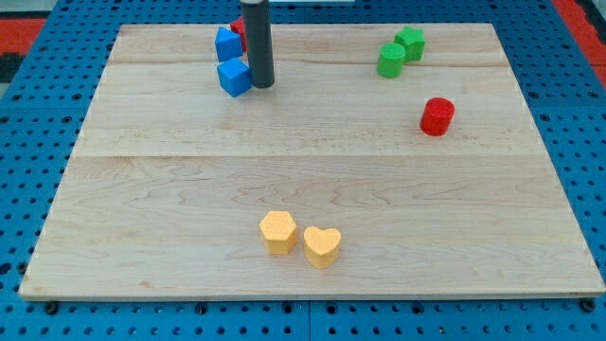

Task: Move the red star left to the red circle

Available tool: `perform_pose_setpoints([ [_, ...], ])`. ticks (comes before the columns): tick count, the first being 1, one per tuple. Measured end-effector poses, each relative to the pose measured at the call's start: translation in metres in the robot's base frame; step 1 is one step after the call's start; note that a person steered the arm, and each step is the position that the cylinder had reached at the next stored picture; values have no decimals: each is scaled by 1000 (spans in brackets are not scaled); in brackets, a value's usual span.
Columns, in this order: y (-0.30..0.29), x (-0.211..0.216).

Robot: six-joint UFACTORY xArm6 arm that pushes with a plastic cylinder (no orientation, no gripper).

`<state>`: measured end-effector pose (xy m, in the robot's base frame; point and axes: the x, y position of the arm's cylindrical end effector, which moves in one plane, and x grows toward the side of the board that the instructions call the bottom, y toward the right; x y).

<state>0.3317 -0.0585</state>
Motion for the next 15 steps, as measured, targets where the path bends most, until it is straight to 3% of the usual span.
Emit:
perform_pose_setpoints([
  [1,-96,-6],
  [2,-169,-63],
  [3,-168,-137],
  [4,-160,-140],
  [5,-93,-140],
  [6,-44,-138],
  [7,-37,-120],
  [8,-15,-49],
  [9,-34,-48],
  [12,-7,-121],
  [13,38,-101],
  [14,67,-31],
  [15,86,11],
])
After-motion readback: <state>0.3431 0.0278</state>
